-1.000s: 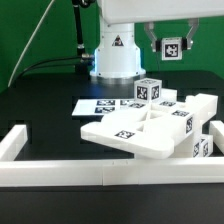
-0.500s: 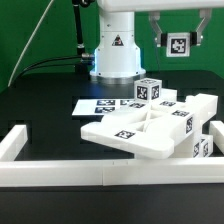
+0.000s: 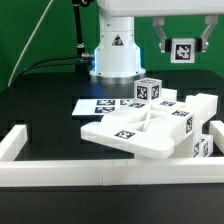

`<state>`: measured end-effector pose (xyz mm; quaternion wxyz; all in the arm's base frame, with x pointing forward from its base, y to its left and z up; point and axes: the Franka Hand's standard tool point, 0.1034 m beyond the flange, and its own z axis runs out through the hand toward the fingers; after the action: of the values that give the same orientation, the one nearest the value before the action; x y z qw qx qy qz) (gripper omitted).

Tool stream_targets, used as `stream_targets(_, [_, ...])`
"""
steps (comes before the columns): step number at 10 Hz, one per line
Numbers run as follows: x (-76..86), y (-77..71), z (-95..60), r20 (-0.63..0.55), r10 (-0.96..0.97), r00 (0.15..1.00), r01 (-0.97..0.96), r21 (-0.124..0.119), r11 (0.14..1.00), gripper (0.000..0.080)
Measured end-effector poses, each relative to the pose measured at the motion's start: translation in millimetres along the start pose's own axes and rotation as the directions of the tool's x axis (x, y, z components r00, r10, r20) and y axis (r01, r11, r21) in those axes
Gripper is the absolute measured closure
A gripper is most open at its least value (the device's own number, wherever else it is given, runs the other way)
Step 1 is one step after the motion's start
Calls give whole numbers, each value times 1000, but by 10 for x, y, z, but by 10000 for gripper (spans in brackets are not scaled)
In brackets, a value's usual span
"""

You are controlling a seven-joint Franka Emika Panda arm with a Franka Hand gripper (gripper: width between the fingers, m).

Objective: Assemble chair

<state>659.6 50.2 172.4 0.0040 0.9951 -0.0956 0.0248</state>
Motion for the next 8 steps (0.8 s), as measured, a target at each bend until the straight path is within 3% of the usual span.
stream_targets(4, [-75, -124, 247, -11, 22, 1000, -22, -7, 1000, 514])
stream_targets(8, [-80, -92, 320, -15, 26, 1000, -27, -11, 1000, 514])
